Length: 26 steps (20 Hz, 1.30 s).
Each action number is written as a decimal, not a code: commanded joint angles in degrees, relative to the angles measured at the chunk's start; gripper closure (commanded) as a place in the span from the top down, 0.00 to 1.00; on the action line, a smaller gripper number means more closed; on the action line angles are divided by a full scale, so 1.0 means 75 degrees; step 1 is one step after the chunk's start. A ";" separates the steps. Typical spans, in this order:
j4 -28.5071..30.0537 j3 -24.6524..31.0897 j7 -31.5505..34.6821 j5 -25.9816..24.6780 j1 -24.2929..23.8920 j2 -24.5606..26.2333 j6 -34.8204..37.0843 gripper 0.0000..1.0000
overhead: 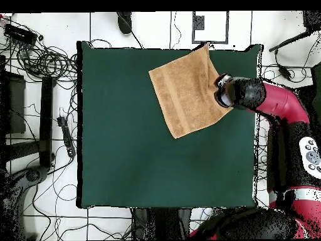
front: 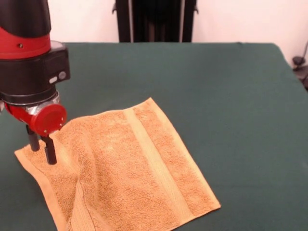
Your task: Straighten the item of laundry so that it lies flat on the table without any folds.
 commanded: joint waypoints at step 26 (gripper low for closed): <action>-0.0174 -0.0296 -0.0192 0.0051 0.1291 -0.0350 0.1486 1.00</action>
